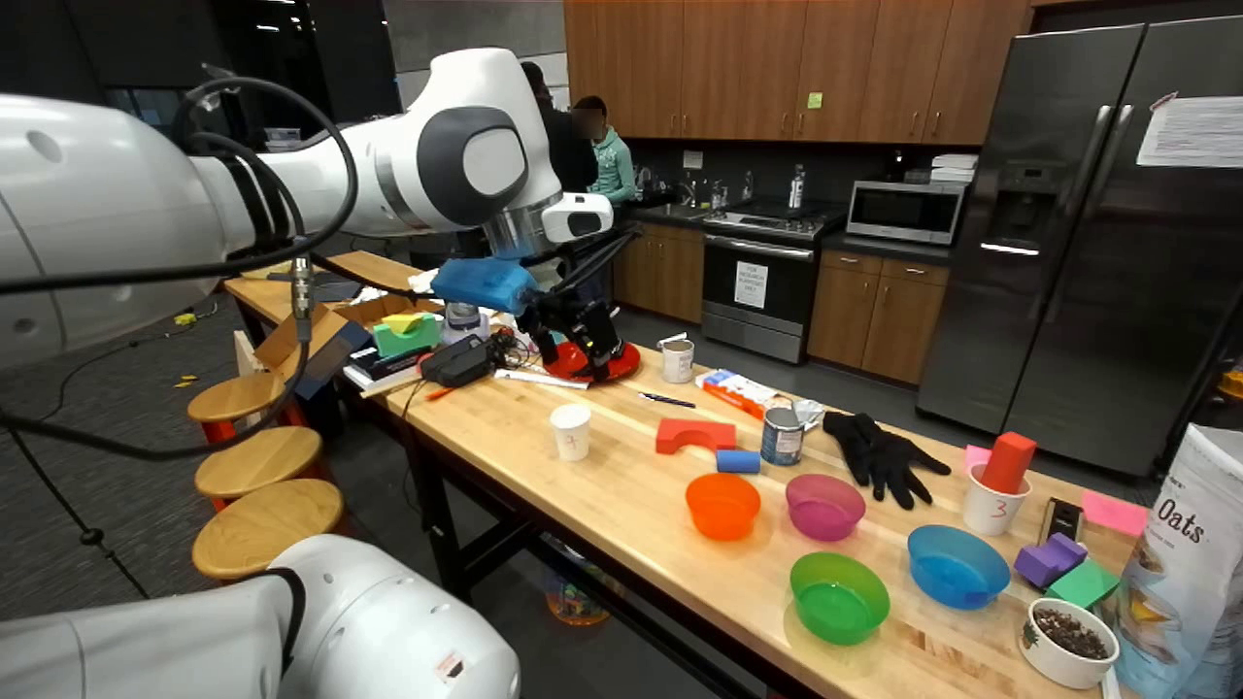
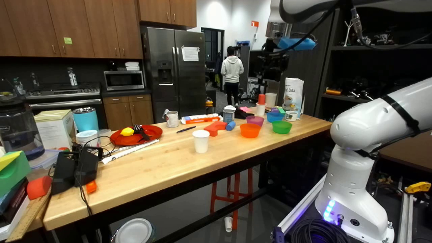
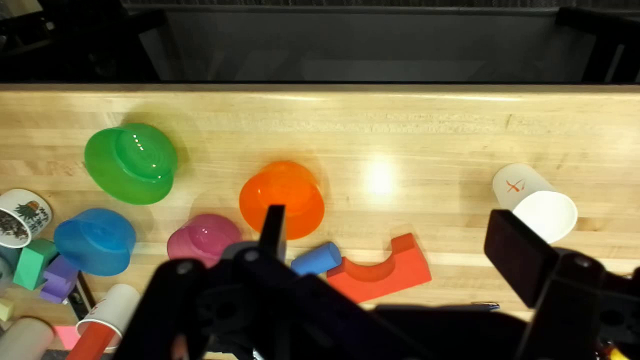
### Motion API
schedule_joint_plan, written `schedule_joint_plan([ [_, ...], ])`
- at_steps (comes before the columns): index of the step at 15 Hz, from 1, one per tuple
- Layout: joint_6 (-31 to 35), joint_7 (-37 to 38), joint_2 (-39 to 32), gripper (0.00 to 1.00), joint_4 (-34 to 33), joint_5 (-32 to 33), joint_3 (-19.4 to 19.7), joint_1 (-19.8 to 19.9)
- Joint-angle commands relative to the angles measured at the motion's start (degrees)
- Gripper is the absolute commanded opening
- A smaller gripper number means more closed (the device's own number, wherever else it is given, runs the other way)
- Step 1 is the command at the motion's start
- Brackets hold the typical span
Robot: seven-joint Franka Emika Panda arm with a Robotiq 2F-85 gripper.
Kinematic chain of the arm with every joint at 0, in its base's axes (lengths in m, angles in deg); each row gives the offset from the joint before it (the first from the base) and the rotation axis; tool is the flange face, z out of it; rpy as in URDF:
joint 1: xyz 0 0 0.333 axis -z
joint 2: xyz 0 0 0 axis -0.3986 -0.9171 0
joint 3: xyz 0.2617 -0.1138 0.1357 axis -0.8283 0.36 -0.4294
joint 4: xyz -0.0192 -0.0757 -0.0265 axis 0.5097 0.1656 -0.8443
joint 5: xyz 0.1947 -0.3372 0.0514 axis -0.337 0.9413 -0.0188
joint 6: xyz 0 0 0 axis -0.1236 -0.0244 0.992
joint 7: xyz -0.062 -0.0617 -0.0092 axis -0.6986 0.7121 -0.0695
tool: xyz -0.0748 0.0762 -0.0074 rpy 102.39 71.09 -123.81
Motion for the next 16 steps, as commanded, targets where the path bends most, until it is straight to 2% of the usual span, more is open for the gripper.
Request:
schedule_joint_plan([
  [1, 1.2, 0.4, 2.1, 1.0, 3.4, 0.4, 0.9, 0.5],
  [4, 5.4, 1.9, 8.1, 1.0, 12.3, -1.7, 4.4, 1.8],
  [8, 8.2, 2.9, 16.8, 1.0, 23.3, -2.3, 9.5, 6.9],
  [9, 6.5, 2.7, 13.1, 1.0, 17.6, -2.0, 10.5, 8.5],
  [12, 7.5, 1.7, 16.6, 1.0, 18.2, -1.0, 12.2, 12.2],
  [13, 6.7, 1.7, 14.3, 1.0, 17.6, -1.6, 10.7, 11.2],
  [16, 6.7, 1.7, 15.6, 1.0, 17.2, -1.5, 11.4, 12.7],
])
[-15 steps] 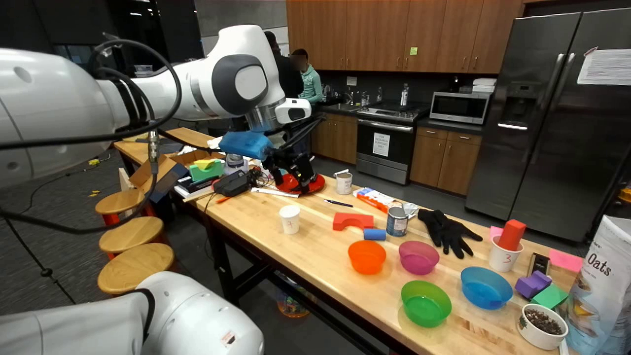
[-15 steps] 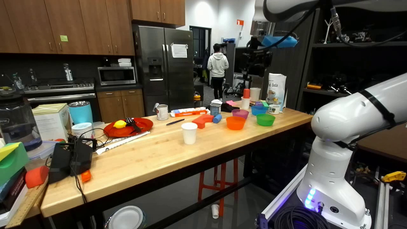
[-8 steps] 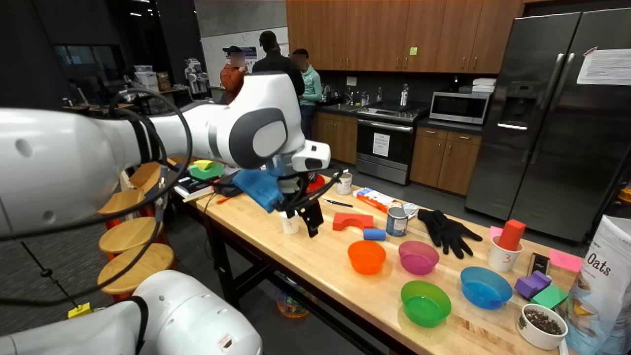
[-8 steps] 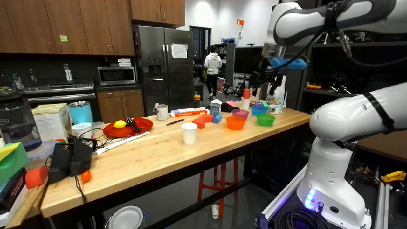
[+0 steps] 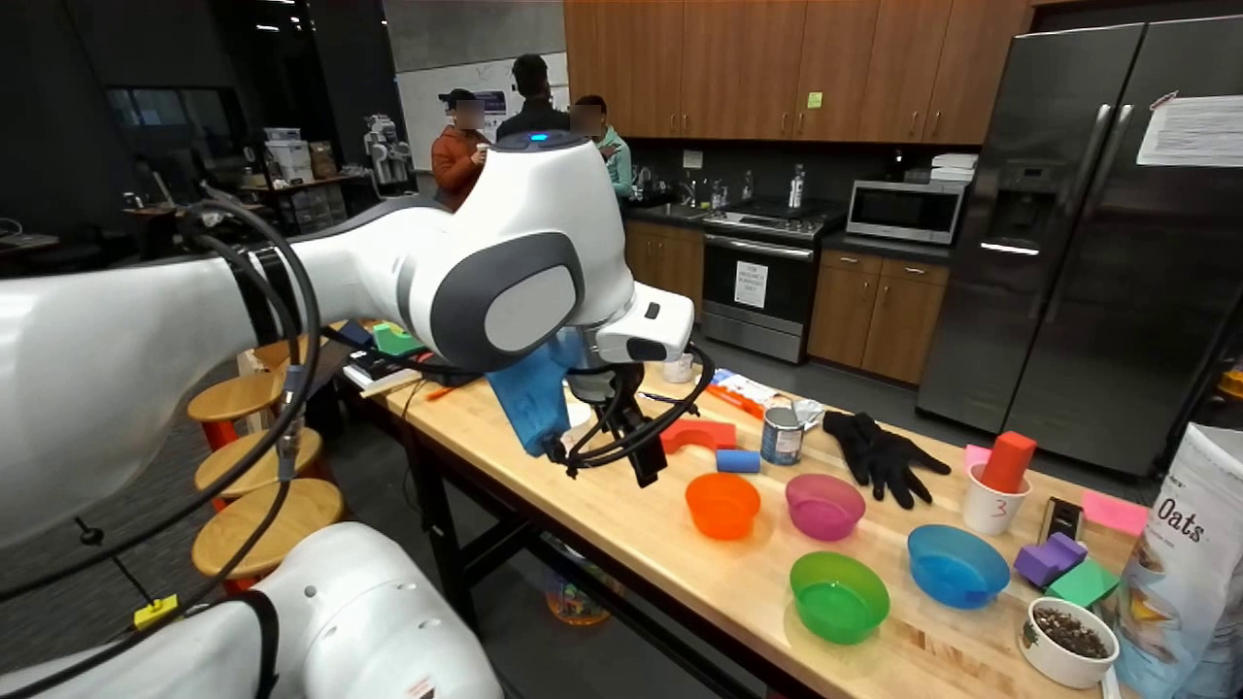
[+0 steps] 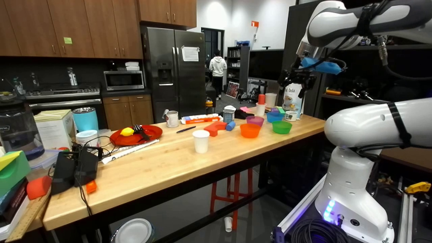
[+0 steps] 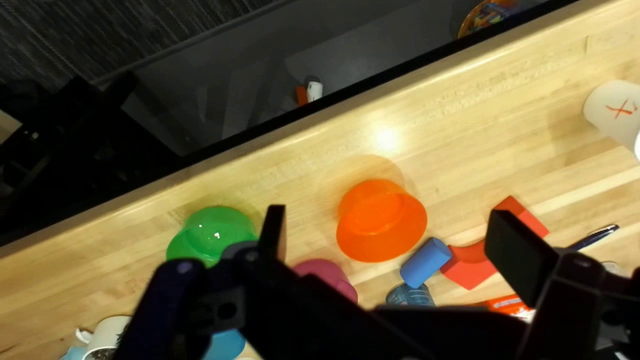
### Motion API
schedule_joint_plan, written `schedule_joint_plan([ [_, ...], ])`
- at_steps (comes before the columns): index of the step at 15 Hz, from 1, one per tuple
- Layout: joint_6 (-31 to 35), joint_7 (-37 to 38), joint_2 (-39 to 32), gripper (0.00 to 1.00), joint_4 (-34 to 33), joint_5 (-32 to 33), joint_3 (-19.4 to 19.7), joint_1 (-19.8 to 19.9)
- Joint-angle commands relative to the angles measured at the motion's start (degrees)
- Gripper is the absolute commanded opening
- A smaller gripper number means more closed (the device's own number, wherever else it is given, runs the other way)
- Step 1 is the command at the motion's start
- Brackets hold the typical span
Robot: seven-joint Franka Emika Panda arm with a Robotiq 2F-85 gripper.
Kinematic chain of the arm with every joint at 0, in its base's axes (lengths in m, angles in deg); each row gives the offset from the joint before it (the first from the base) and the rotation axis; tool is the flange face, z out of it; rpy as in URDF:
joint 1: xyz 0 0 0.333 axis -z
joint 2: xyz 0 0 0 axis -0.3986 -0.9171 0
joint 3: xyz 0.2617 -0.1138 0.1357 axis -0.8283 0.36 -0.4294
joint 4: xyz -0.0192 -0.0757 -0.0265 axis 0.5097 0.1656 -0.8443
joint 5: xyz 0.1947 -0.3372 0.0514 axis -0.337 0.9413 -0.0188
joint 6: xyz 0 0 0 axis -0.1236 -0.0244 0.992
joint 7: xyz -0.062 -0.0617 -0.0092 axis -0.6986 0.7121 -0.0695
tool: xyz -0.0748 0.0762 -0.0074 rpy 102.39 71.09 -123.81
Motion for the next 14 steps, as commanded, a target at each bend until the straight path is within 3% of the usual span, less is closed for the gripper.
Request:
schedule_joint_plan([
  [1, -0.1, -0.4, 0.0, 1.0, -0.1, -0.5, -0.3, 0.5],
  [6, 5.0, -0.9, -3.8, 1.0, -1.3, 1.0, 2.2, 3.1],
  [10, 9.9, -4.4, -9.5, 1.0, -5.4, 3.2, 7.7, 6.3],
  [12, 11.4, -7.4, -13.5, 1.0, -7.6, 2.2, 10.9, 5.6],
  [14, 12.1, -11.6, -18.2, 1.0, -9.8, -0.3, 14.0, 2.6],
])
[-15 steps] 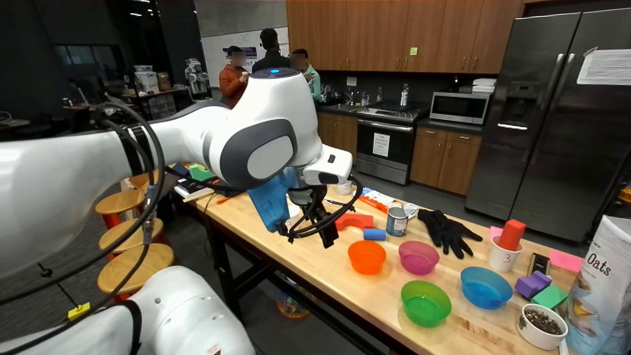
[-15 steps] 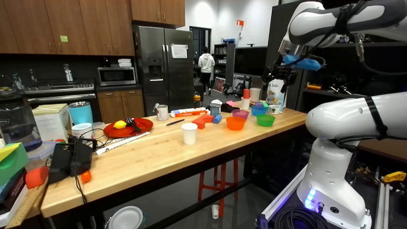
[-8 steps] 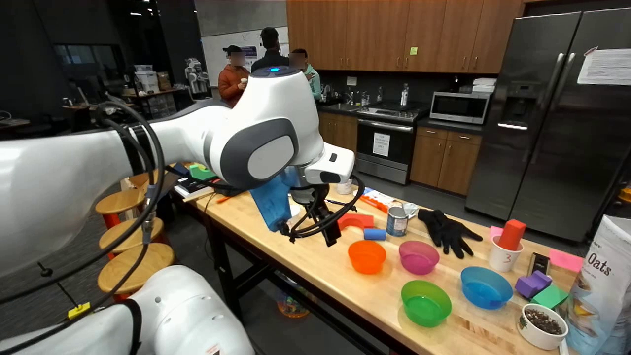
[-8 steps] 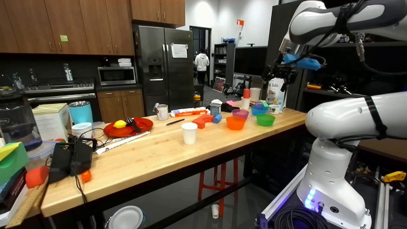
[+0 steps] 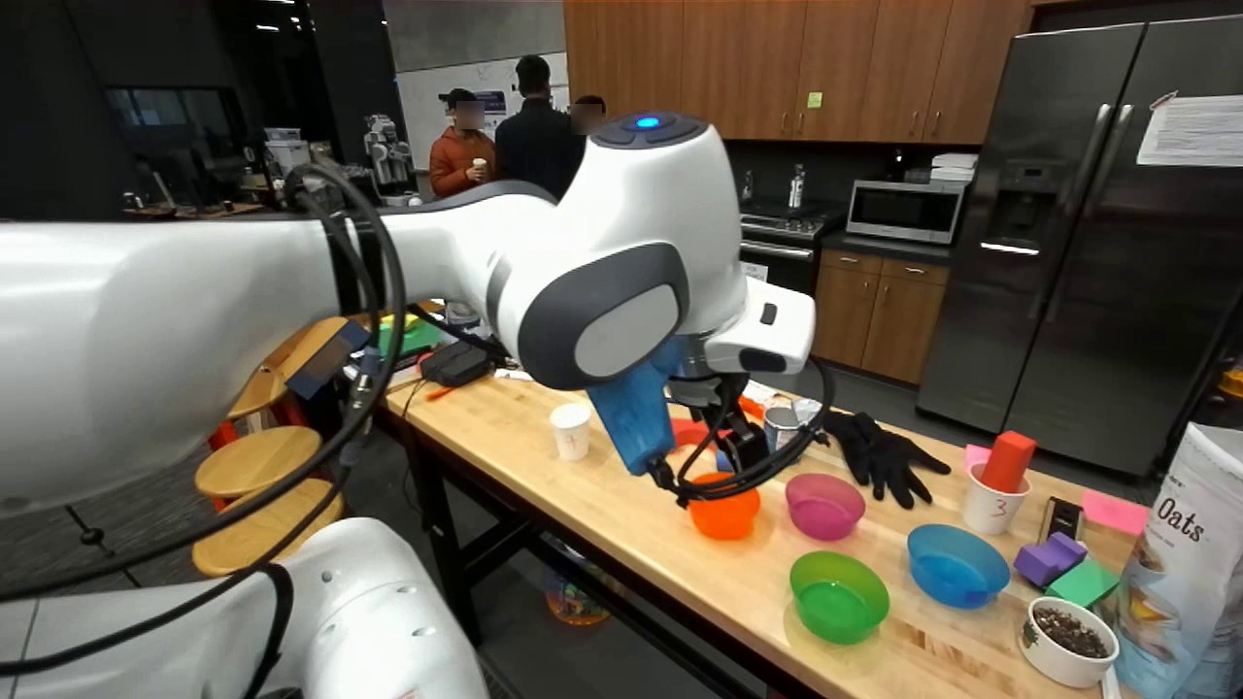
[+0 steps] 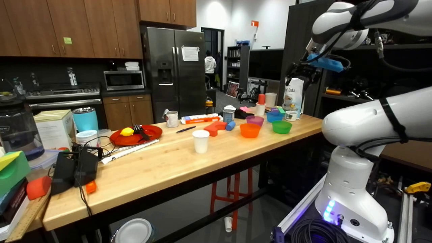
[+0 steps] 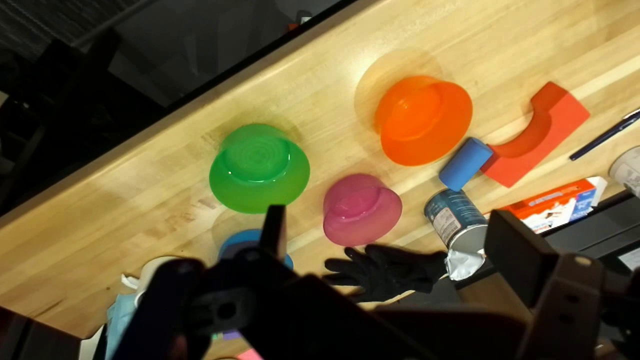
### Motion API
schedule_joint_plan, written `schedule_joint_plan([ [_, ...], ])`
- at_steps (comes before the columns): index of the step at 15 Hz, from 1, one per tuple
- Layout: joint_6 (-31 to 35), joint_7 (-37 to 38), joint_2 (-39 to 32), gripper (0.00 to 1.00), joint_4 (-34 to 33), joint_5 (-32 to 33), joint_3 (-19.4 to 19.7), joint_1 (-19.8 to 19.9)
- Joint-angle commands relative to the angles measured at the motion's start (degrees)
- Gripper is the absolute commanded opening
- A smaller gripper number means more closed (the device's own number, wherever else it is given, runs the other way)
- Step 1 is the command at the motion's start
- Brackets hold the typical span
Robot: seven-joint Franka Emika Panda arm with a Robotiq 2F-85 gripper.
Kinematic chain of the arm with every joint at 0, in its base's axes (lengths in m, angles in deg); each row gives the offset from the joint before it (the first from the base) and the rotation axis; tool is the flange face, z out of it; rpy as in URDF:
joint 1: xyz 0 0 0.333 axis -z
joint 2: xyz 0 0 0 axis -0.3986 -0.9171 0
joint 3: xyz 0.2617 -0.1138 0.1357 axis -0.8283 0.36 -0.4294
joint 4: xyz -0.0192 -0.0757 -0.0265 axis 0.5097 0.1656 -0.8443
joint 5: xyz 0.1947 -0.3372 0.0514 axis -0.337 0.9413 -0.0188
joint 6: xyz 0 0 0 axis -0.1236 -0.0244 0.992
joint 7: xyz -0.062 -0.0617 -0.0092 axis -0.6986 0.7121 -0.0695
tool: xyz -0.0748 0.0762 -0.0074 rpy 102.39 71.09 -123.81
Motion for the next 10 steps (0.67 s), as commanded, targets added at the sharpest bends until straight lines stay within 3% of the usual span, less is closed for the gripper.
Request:
schedule_joint_plan([
  [1, 1.3, -6.6, -10.9, 1.0, -5.6, -3.7, 4.7, -4.7],
  [6, 0.5, -14.7, -22.9, 1.0, -8.4, -12.0, 7.2, -12.1],
  [10, 0.7, -16.9, -30.2, 1.0, -9.6, -15.2, 6.4, -12.3],
])
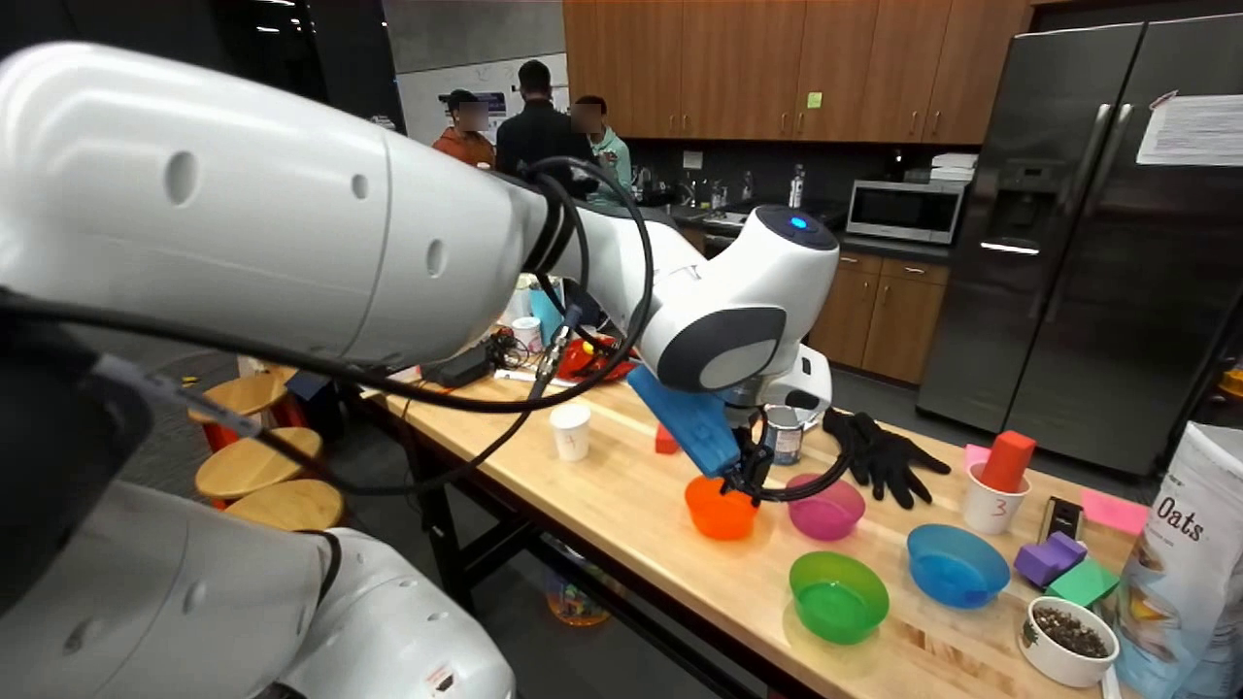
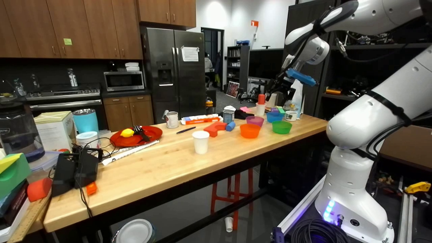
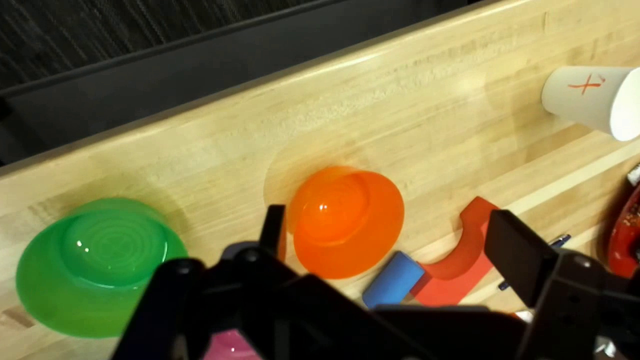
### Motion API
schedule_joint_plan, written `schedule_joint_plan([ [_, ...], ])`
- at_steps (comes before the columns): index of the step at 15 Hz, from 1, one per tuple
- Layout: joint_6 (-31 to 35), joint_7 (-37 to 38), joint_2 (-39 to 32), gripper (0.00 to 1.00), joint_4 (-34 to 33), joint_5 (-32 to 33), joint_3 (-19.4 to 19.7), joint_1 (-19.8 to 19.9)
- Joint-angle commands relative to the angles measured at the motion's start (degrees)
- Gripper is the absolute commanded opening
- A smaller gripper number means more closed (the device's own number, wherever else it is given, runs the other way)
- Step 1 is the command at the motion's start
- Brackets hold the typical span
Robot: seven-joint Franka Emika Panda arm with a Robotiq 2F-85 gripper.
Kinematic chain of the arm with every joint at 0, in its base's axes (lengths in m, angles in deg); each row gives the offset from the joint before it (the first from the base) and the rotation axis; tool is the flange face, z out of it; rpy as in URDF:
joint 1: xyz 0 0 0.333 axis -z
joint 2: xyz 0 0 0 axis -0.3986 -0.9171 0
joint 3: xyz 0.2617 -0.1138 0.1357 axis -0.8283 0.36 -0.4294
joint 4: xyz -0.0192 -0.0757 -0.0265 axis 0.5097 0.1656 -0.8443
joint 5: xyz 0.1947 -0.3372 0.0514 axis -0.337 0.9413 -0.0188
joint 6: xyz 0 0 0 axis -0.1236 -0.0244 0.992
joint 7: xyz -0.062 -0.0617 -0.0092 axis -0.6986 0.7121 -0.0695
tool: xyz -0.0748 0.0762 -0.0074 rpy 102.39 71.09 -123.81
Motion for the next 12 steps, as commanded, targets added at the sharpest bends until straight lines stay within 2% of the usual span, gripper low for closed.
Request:
schedule_joint_plan([
  [1, -0.1, -2.9, -6.8, 1.0, -2.6, -3.0, 0.0, 0.5],
  [5, 6.0, -2.3, -7.2, 1.0, -1.5, -1.9, -1.9, 2.7],
  [9, 12.9, -0.7, -7.0, 1.0, -0.7, 1.5, -6.1, 2.8],
  [12, 15.2, 1.0, -8.4, 1.0, -0.9, 3.3, -8.6, 2.3],
])
